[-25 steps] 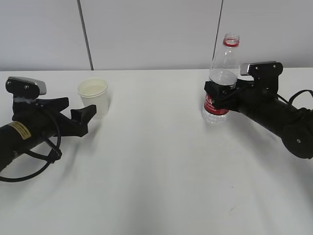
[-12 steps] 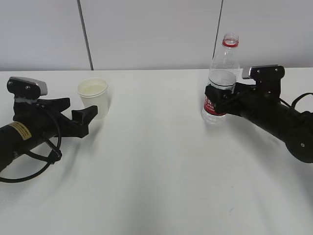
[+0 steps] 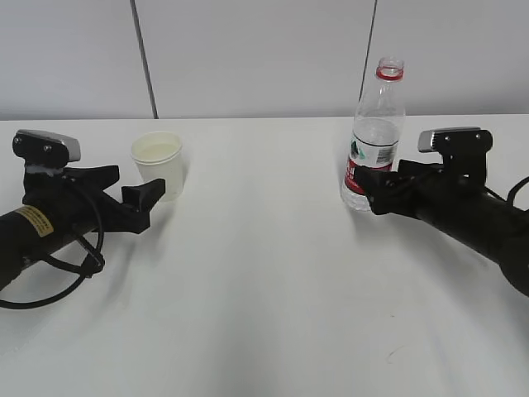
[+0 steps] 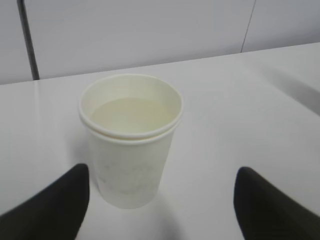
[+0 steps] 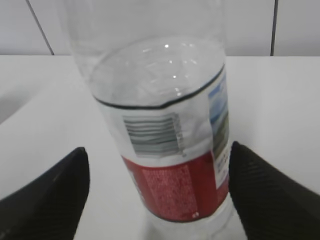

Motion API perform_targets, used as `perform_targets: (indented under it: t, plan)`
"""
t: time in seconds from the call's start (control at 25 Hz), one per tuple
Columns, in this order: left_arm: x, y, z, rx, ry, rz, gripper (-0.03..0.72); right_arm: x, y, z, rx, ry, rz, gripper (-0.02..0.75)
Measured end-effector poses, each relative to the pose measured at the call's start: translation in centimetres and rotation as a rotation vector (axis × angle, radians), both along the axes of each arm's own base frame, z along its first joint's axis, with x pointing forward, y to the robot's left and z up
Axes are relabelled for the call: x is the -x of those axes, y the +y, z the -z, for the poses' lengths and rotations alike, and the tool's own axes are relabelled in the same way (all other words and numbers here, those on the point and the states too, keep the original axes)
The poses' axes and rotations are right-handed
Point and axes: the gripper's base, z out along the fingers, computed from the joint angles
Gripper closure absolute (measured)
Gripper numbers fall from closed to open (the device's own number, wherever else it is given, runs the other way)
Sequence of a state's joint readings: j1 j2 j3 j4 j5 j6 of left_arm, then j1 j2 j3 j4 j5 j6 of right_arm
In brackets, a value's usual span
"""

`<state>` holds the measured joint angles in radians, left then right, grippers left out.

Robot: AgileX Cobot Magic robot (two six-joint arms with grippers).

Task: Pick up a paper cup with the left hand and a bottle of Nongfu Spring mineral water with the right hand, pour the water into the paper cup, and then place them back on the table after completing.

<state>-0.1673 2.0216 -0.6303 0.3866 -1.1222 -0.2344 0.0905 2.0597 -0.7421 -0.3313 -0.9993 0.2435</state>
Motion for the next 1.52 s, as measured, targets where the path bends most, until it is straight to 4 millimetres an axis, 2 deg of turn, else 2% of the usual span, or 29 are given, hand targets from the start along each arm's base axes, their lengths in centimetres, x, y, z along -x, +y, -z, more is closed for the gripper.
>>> perform_targets:
  t: [0.24, 0.6, 0.96, 1.28, 1.4, 1.52]
  plan:
    - [0.1, -0.2, 0.0, -0.006, -0.001, 0.022, 0.146, 2.1, -0.6, -0.4, 0.002, 0.03, 0.047, 0.094]
    - [0.2, -0.2, -1.3, -0.042, 0.001, 0.036, 0.146, 4.4, -1.1, -3.3, 0.018, -0.014, 0.073, 0.11]
    - [0.8, 0.5, -5.4, -0.09, 0.037, -0.018, 0.146, 5.5, -1.4, -7.1, 0.056, -0.032, 0.089, 0.119]
    - [2.2, 1.6, -8.7, -0.125, 0.119, -0.111, 0.146, 7.1, -1.8, -11.6, 0.086, -0.073, 0.114, 0.13]
    - [2.8, 1.9, -10.0, -0.119, 0.124, -0.143, 0.146, 7.0, -2.1, -13.3, 0.121, -0.03, 0.138, 0.132]
    - [3.0, 2.3, -11.9, -0.096, 0.12, -0.188, 0.156, 6.6, -2.4, -15.9, 0.149, -0.009, 0.168, 0.143]
